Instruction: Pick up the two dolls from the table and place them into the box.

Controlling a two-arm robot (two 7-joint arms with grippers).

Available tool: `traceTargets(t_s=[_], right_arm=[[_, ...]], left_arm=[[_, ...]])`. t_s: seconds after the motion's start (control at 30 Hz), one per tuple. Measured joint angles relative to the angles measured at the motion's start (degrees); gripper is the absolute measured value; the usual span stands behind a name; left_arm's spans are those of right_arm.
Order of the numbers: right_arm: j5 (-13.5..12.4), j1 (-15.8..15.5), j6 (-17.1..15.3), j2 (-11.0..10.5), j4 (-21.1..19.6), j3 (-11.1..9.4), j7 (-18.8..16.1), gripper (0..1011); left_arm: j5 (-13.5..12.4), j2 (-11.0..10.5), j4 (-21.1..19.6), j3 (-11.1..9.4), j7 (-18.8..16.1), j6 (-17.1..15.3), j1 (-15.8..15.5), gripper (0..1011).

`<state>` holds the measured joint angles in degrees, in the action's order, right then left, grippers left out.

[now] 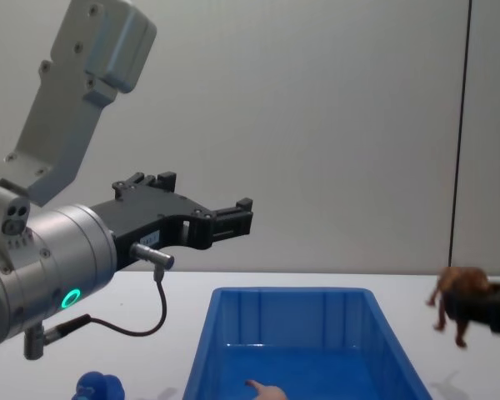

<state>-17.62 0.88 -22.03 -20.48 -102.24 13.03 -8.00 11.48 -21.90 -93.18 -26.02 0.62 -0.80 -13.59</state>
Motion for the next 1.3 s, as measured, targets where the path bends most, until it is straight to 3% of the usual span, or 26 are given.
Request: traceTargets(t_s=[0.37,0.77,0.9,1.2,1.3], right_arm=[[-1.9,2.3,-2.3,1.3,-3.8,0.6,-3.7,424],[1.9,5.1,-6.6,4.7,-3.7,3.9,-6.1,426],[3.6,5.8,-7.4,5.8,-2.6,5.2,-6.5,510],[6.3,6.8,-8.0,7.4,-0.6,6.7,-6.4,827],[6.6,6.9,-7.8,7.6,-0.3,6.8,-6.2,890]], left_arm=[[0.0,0.0,0.0,0.0,0.0,0.0,0.0,1003],[0.0,0.0,0.0,0.0,0.0,0.0,0.0,1003],[0.0,0.0,0.0,0.0,0.0,0.0,0.0,1003],[0.0,0.0,0.0,0.0,0.0,0.0,0.0,1003],[0.0,0.0,0.0,0.0,0.0,0.0,0.0,1003]])
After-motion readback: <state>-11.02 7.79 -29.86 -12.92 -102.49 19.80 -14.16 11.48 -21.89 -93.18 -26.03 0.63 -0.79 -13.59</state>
